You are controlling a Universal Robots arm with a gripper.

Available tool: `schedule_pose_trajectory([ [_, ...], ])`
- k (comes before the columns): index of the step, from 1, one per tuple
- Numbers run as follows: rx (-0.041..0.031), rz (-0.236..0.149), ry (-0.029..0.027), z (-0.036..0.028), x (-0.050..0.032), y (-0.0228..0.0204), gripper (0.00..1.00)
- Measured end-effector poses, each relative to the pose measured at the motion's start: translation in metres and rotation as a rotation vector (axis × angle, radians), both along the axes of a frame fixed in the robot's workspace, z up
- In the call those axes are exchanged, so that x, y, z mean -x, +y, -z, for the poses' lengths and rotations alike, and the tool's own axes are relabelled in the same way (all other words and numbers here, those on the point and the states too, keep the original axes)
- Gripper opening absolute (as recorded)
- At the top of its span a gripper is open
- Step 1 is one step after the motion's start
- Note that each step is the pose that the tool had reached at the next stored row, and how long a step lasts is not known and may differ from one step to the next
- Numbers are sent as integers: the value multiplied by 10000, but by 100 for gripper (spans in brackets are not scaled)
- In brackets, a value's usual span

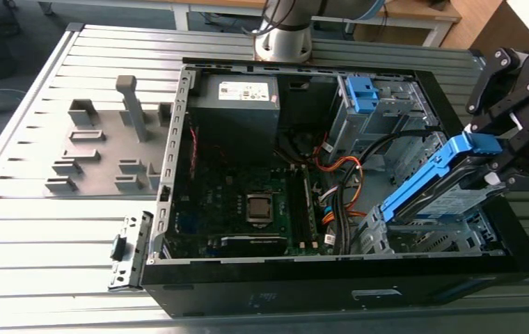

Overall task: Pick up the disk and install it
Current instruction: 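Insert the disk into the insertion slot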

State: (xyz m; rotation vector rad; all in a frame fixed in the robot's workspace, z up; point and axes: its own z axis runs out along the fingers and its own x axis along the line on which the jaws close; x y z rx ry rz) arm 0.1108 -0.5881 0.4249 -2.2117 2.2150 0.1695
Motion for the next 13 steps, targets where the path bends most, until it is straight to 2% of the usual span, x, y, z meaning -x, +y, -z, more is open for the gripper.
schedule_pose_trajectory([
  [13,-1,0,0,145,3,0,36],
])
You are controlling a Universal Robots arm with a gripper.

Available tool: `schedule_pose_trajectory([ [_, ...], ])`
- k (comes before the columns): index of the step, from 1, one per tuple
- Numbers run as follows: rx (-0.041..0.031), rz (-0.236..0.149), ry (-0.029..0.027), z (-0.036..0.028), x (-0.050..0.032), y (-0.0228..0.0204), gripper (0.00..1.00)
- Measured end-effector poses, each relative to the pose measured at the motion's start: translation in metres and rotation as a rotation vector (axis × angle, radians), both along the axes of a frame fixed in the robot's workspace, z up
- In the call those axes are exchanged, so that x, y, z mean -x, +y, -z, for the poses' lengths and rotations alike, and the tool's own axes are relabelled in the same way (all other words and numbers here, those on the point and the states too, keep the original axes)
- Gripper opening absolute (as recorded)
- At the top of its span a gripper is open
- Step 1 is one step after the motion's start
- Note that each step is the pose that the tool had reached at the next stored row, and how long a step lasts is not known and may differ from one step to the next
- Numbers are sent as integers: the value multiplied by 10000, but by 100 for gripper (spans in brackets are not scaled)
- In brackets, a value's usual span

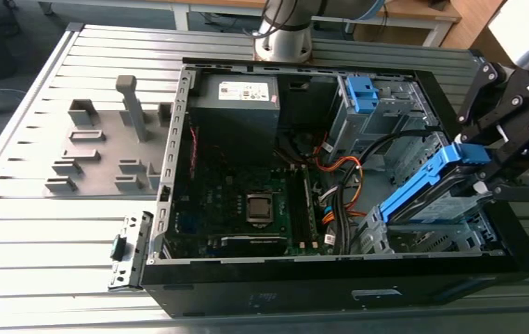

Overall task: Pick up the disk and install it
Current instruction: 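Insert the disk into the insertion slot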

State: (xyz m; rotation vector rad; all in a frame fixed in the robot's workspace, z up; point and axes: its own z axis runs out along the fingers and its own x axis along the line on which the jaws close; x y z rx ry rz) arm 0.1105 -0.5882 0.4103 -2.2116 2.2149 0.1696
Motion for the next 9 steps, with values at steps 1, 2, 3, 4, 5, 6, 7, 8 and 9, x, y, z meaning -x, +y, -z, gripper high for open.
schedule_pose_trajectory([
  [1,0,0,0,10,0,0,36],
  [2,0,-1,0,23,0,0,36],
  [3,-1,0,0,34,0,0,36],
  [4,0,-1,0,45,0,0,36],
  [5,0,-1,0,55,0,0,36],
  [6,1,0,0,66,0,0,36],
  [7,0,0,0,78,0,0,36],
  [8,0,0,0,89,0,0,36],
  [9,0,0,0,97,0,0,36],
])
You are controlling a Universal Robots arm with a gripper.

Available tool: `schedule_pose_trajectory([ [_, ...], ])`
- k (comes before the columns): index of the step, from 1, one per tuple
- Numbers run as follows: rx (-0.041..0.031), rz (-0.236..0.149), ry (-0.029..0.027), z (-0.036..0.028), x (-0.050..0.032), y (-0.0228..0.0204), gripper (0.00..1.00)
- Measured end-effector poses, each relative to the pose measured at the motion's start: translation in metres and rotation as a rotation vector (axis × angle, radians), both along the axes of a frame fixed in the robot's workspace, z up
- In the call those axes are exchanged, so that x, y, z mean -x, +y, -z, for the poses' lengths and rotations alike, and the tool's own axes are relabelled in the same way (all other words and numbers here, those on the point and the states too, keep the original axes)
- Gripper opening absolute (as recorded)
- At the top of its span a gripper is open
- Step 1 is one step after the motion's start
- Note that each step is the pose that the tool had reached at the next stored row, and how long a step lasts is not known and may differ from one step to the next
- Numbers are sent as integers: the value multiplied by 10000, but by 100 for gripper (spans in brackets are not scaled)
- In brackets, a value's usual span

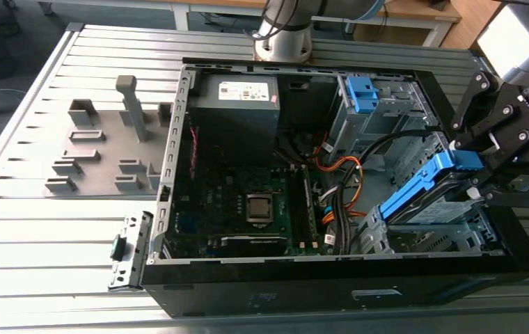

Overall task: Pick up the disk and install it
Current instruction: 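Insert the disk into the insertion slot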

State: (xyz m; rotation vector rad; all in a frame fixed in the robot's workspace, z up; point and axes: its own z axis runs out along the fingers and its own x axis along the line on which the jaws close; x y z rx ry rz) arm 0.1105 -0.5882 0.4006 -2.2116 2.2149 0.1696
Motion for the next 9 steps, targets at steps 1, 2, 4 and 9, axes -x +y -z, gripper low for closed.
schedule_pose_trajectory([
  [1,0,0,0,7,0,0,36],
  [2,1,0,0,13,0,0,36],
  [4,0,0,0,22,0,0,36],
  [9,1,0,0,36,0,0,36],
])
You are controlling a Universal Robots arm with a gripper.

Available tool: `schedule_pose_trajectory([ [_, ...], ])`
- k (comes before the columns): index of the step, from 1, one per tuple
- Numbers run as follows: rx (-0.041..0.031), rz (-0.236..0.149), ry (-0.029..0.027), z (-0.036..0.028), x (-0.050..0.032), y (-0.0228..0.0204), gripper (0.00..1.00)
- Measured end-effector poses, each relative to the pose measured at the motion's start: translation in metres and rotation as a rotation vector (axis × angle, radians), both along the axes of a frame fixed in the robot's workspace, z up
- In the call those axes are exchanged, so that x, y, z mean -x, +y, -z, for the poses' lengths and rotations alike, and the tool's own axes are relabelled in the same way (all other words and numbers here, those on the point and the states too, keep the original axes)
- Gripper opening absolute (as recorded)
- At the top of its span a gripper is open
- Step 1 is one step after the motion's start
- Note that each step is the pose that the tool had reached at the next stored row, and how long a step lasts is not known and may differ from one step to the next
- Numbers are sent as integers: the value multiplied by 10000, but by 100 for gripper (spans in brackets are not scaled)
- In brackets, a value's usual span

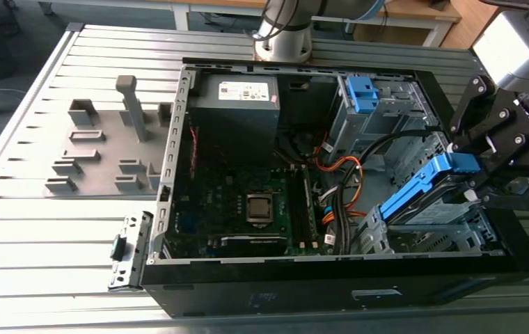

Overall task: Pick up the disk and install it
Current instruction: 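Insert the disk into the insertion slot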

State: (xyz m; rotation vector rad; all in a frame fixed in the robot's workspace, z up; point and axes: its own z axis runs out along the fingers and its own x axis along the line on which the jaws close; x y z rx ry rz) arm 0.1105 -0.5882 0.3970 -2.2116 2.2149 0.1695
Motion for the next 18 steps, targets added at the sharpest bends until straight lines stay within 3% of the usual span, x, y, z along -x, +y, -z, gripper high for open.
schedule_pose_trajectory([
  [7,1,0,0,1,0,0,37],
  [8,1,0,0,1,0,0,44],
  [13,0,0,0,2,0,0,44],
  [16,0,0,0,2,0,0,36],
  [18,0,-1,0,3,0,0,24],
])
